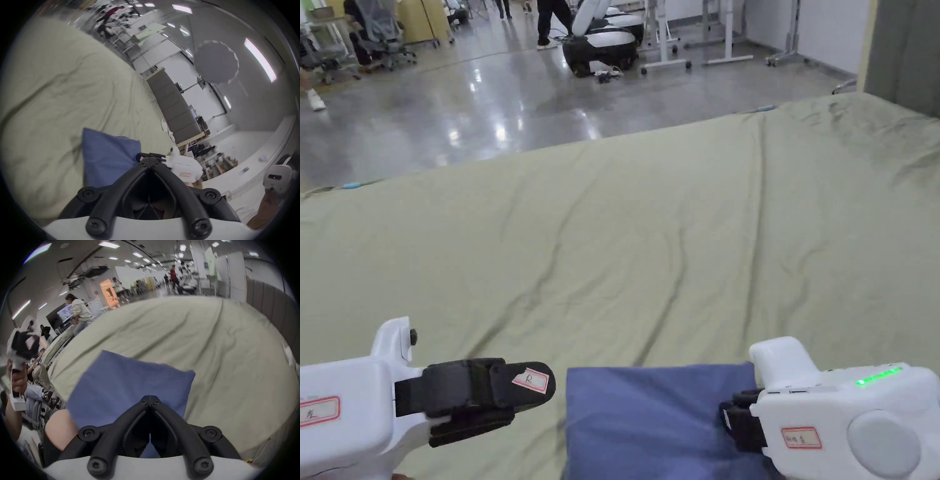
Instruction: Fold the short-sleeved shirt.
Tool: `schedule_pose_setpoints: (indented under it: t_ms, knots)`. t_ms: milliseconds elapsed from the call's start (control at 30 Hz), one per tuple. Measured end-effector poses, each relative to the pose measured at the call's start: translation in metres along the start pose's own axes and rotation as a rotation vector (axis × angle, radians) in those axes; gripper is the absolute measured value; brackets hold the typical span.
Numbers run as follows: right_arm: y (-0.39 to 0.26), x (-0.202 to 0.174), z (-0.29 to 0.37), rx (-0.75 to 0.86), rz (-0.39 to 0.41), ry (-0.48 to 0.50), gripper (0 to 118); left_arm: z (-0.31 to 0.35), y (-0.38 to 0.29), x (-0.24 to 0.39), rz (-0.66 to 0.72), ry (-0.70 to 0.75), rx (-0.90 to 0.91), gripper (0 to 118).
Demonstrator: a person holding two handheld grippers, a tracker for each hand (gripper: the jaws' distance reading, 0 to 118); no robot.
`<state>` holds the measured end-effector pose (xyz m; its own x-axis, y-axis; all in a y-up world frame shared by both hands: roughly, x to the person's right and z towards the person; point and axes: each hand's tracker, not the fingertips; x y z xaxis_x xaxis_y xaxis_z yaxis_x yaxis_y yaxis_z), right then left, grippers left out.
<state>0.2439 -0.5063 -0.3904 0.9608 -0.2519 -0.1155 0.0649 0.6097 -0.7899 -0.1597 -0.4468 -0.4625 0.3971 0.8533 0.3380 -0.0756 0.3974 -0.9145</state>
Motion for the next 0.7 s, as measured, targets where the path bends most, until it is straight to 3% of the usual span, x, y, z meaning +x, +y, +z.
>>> schedule_pose_setpoints:
  t_ms: [133,233,267,333,367,467,633,667,700]
  knots:
    - [-0.016,0.006,-0.022,0.053,0.074,-0.01,2,-0.008,-0.004,-0.061,-0.009,0.114,-0.034,0]
    - [-0.016,0.004,-0.023,0.034,0.095,-0.015,2,-0.028,-0.006,-0.101,0.106,0.01,-0.094,0]
    - [-0.015,0.005,-0.024,0.029,0.096,-0.015,2,-0.034,-0.006,-0.111,0.146,-0.033,-0.107,10]
    - [-0.012,0.003,-0.025,0.02,0.095,-0.016,2,-0.049,-0.006,-0.118,0.167,-0.038,-0.118,88]
    - [-0.012,0.003,-0.026,0.018,0.096,-0.016,2,-0.056,-0.004,-0.117,0.141,-0.03,-0.141,108]
    - [-0.012,0.001,-0.025,0.02,0.108,-0.017,2,-0.071,-0.001,-0.113,0.085,-0.131,-0.193,110]
    - [-0.009,0.0,-0.023,0.018,0.117,-0.007,2,-0.115,0.007,-0.106,0.139,-0.102,-0.257,114]
    - [-0.009,0.0,-0.022,0.019,0.12,-0.007,2,-0.121,0.007,-0.101,0.125,-0.094,-0.249,113]
    - [-0.008,-0.003,-0.019,0.022,0.121,-0.006,2,-0.127,0.008,-0.093,0.072,-0.048,-0.256,104]
